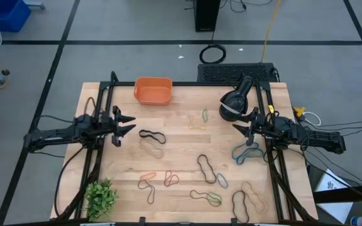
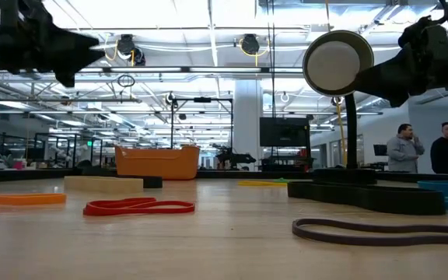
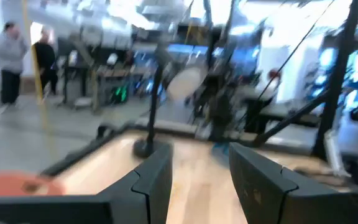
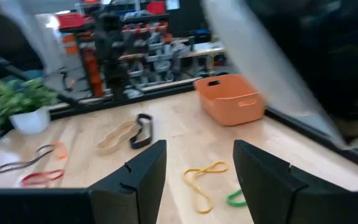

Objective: Pick and place rubber bands into bin
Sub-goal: Put the top black rubber band into the orange container

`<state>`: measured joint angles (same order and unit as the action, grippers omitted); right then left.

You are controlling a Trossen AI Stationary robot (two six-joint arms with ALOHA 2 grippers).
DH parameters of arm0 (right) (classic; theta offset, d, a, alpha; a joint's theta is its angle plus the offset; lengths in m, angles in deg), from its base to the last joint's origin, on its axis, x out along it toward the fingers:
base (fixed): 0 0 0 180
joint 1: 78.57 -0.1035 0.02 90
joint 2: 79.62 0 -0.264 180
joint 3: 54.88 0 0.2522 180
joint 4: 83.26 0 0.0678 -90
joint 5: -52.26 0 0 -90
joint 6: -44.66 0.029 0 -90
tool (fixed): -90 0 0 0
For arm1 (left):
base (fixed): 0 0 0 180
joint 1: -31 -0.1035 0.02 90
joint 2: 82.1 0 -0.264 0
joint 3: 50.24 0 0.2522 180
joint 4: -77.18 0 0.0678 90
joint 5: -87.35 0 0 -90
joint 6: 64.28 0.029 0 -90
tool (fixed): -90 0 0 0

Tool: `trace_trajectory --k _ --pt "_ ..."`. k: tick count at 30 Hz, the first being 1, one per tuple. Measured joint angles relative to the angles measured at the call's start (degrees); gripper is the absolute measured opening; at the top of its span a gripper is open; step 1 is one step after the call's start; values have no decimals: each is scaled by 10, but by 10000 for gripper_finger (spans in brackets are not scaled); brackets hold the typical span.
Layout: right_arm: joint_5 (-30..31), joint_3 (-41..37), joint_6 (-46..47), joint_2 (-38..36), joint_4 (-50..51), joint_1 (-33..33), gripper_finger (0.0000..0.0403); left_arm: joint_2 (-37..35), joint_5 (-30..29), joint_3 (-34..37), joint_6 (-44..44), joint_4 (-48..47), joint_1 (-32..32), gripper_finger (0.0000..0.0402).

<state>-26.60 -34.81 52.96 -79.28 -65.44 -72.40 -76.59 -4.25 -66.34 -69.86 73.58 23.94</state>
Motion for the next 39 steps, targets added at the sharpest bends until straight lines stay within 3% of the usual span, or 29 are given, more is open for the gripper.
trace_trajectory --k 6,14,21,28,39 --pt "53 -2 1 0 -40 0 183 177 -7 -69 15 -30 0 163" --pt "53 -2 1 1 -55 0 183 465 1 -252 58 -205 0 163" --pt "53 -2 1 1 -55 0 183 668 1 -349 133 -252 0 163" --pt "53 -2 1 1 -55 0 183 790 1 -393 154 -254 -2 163" --pt "54 -40 0 1 -125 0 183 869 -2 -404 124 -252 -36 163"
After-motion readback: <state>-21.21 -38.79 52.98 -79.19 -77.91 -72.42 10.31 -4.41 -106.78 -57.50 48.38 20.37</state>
